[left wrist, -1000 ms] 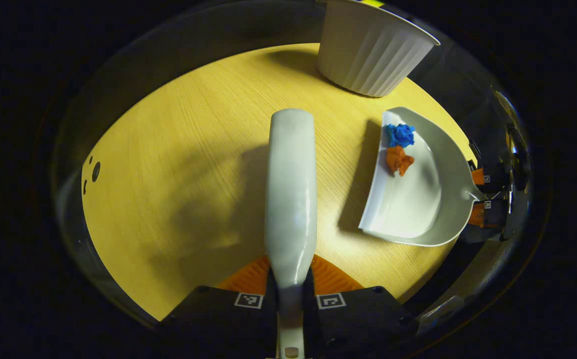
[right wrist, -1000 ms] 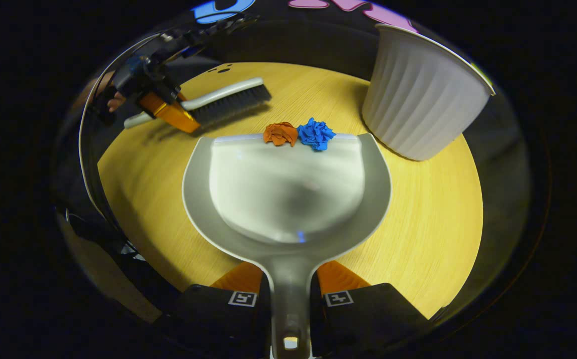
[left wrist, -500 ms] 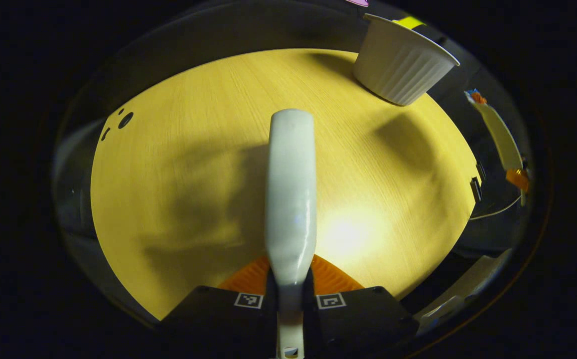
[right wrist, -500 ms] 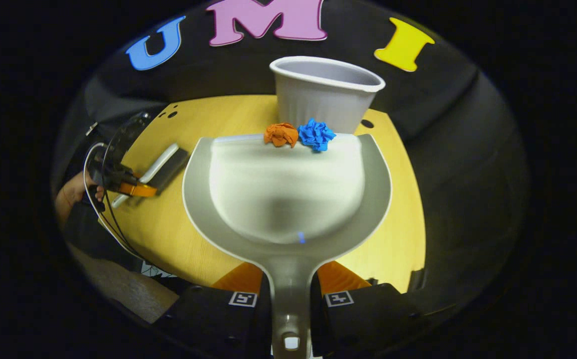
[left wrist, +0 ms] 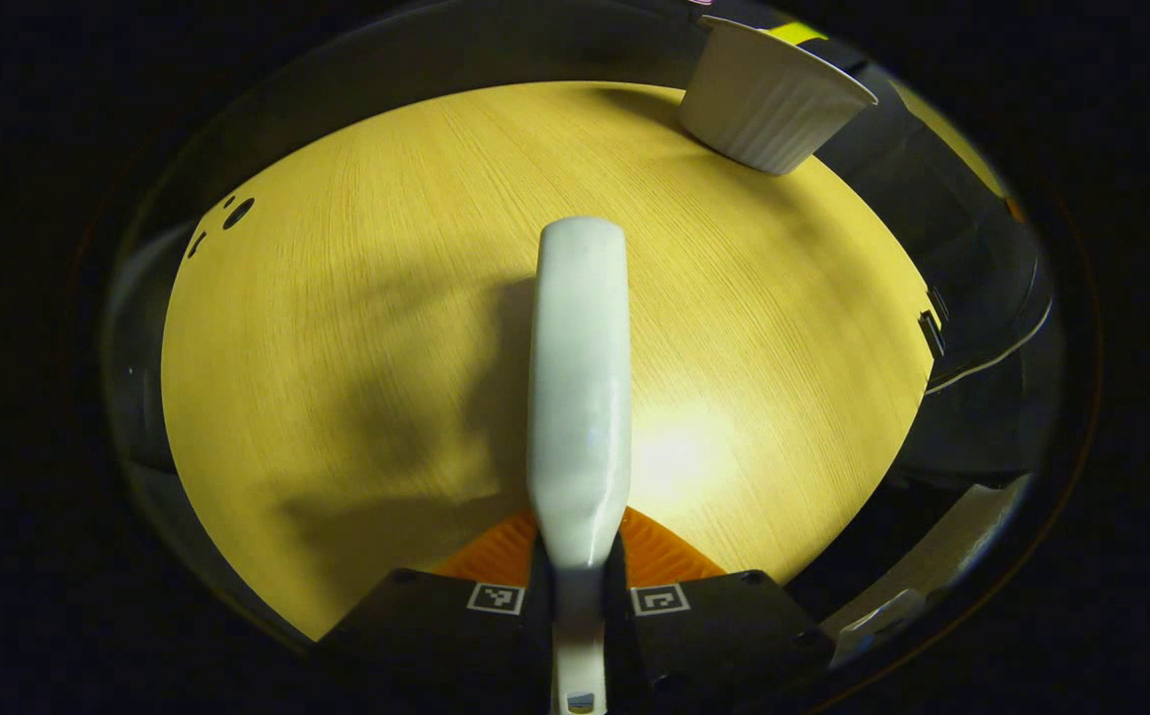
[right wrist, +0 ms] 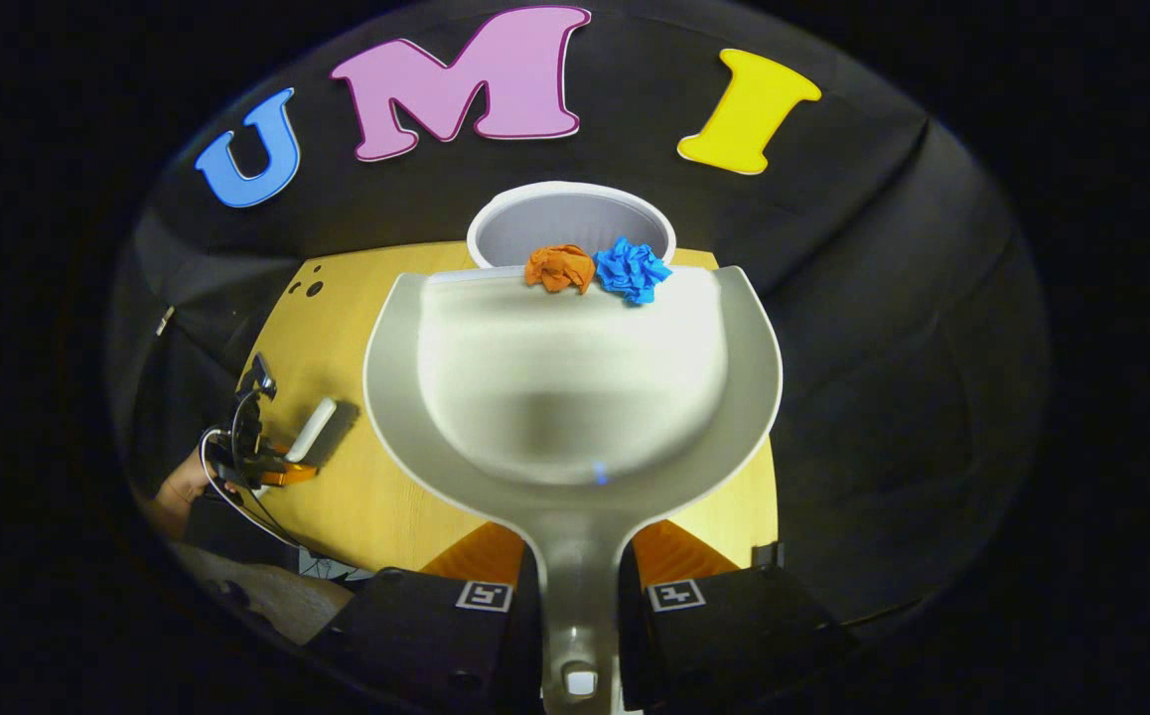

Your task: Pick up the small broom and dustpan from the desktop, sweep the trash into the dustpan with the broom, and then empty the trash into the garbage bin.

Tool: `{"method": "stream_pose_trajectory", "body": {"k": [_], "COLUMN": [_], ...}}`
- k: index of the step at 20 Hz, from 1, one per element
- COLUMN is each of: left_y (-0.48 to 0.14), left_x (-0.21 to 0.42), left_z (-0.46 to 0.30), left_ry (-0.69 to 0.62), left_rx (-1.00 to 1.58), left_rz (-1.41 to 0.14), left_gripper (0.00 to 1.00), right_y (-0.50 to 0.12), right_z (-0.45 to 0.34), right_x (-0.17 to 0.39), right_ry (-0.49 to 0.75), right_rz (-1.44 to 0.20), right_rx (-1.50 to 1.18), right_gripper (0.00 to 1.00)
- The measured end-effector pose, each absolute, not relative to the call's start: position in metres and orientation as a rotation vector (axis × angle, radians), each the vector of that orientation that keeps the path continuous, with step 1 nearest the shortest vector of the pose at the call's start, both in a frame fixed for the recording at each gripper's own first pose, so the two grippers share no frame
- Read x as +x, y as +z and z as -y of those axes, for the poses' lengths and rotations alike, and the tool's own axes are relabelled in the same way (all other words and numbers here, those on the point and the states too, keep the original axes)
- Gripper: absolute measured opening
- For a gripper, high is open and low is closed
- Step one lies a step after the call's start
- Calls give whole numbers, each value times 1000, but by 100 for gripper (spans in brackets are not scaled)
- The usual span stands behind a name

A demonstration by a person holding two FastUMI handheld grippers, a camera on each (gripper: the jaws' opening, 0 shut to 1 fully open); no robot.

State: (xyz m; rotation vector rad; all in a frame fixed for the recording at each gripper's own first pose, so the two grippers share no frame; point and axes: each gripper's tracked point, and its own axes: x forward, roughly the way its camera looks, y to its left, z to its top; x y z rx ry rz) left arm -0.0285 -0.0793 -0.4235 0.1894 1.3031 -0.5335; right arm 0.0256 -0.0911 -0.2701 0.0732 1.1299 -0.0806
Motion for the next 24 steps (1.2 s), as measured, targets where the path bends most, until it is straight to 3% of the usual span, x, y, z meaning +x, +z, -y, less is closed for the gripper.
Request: {"method": "stream_pose_trajectory", "body": {"k": [6,10,13,14,15,23,24], "left_y": [-423,-428,-429,-429,-430,-430,-429], "left_x": [-28,-34,-33,-33,-32,-32,-33], "left_z": [69,68,62,58,56,62,62], "left_ry": [-522,-508,-492,-490,-490,-485,-482], "left_rx": [179,165,146,137,133,157,159], "left_rz": [-1287,-1294,-1293,-1293,-1295,-1285,-1283], "left_gripper": [26,25,26,25,25,25,26], "right_y": [-276,-289,-286,-288,-289,-285,-283], "right_z": [111,107,110,114,116,119,115], "right_x": [91,93,99,100,96,95,93], "right_ry": [-78,5,-2,-7,-6,-19,-14], "right_rz": [-1229,-1413,-1442,-1453,-1472,-1396,-1371], "right_rx": [16,-7,6,-6,-9,-45,-40], "right_gripper": [38,34,34,39,35,31,38]}}
